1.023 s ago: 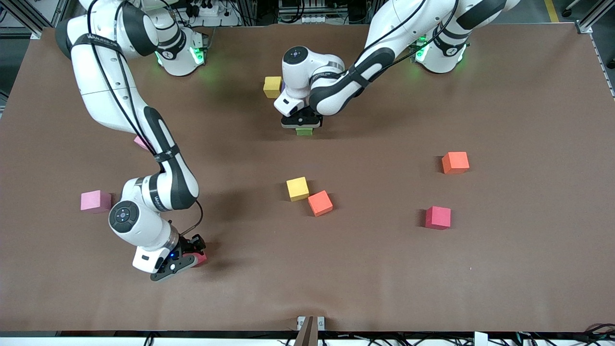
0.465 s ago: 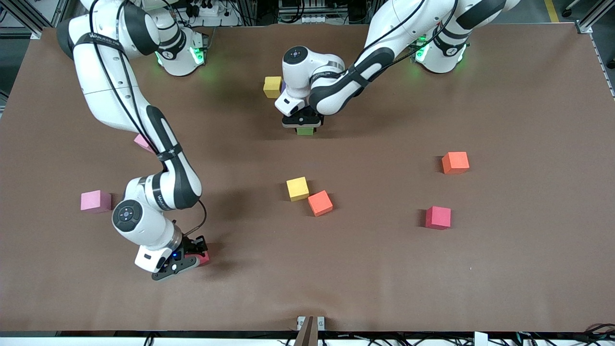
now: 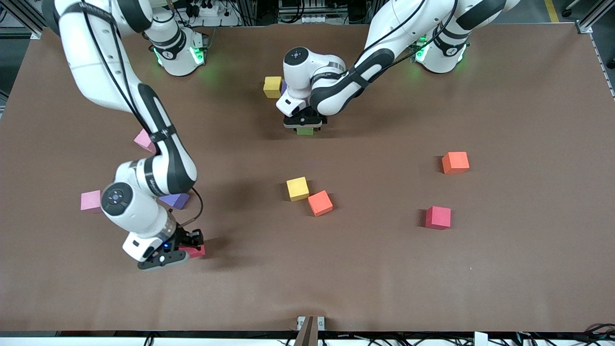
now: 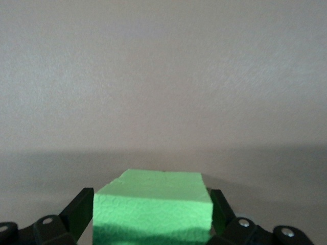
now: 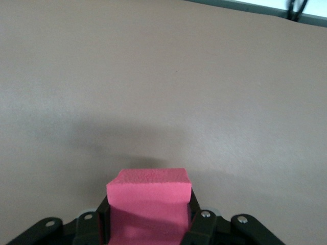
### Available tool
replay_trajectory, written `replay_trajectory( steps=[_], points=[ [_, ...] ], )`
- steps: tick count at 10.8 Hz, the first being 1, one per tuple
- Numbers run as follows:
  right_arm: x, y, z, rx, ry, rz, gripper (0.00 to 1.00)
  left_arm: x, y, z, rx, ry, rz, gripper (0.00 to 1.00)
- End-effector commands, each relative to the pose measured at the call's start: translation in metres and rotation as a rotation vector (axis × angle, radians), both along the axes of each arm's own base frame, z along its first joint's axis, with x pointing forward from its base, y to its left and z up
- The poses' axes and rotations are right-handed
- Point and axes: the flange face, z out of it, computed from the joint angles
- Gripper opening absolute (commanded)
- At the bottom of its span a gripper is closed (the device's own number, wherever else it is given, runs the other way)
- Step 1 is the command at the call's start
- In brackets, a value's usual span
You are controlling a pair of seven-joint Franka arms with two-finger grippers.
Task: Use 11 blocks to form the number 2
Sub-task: 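Grasp the red cube with the right gripper while the left holds green, then carry the red cube with the right gripper while the left gripper releases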
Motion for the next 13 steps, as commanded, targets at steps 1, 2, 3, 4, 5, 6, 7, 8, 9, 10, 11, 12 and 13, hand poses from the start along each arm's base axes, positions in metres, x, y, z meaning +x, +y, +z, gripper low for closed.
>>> replay_trajectory(
  steps=[1, 2, 3, 4, 5, 6, 7, 8, 9, 10, 11, 12, 13],
  points=[
    [-0.032, -0.009, 0.021, 0.043, 0.035, -0.050, 0.31, 0.012, -0.007, 0.032, -0.022, -0.017, 0.060, 1.00],
    [-0.043, -0.009, 0.025, 0.070, 0.051, -0.071, 0.31, 0.018, -0.009, 0.041, -0.016, -0.029, 0.073, 1.00],
    [-0.052, -0.011, 0.034, 0.076, 0.054, -0.076, 0.31, 0.023, -0.012, 0.051, -0.024, -0.031, 0.087, 1.00],
    [-0.062, -0.013, 0.038, 0.075, 0.061, -0.076, 0.31, 0.030, -0.013, 0.060, -0.030, -0.039, 0.100, 1.00],
    [-0.069, -0.013, 0.043, 0.075, 0.065, -0.075, 0.31, 0.039, -0.016, 0.073, -0.043, -0.047, 0.123, 1.00],
    [-0.076, -0.008, 0.046, 0.073, 0.071, -0.064, 0.31, 0.063, -0.009, 0.086, -0.042, -0.050, 0.169, 1.00],
    [-0.084, 0.001, 0.048, 0.068, 0.077, -0.031, 0.32, 0.081, -0.004, 0.096, -0.047, -0.058, 0.202, 1.00],
    [-0.097, 0.012, 0.047, 0.050, 0.085, 0.061, 0.32, 0.101, 0.004, 0.108, -0.056, -0.072, 0.240, 1.00],
    [-0.114, 0.017, 0.048, 0.026, 0.091, 0.205, 0.32, 0.124, 0.014, 0.120, -0.070, -0.075, 0.288, 1.00],
    [-0.133, 0.022, 0.055, 0.010, 0.085, 0.325, 0.32, 0.146, 0.028, 0.127, -0.075, -0.083, 0.330, 1.00],
    [-0.153, 0.030, 0.061, 0.000, 0.082, 0.402, 0.32, 0.167, 0.042, 0.137, -0.082, -0.096, 0.362, 1.00],
    [-0.174, 0.042, 0.062, -0.010, 0.083, 0.486, 0.32, 0.187, 0.057, 0.142, -0.083, -0.102, 0.391, 1.00],
    [-0.194, 0.058, 0.065, -0.023, 0.076, 0.585, 0.32, 0.209, 0.078, 0.145, -0.086, -0.101, 0.418, 1.00]
  ],
)
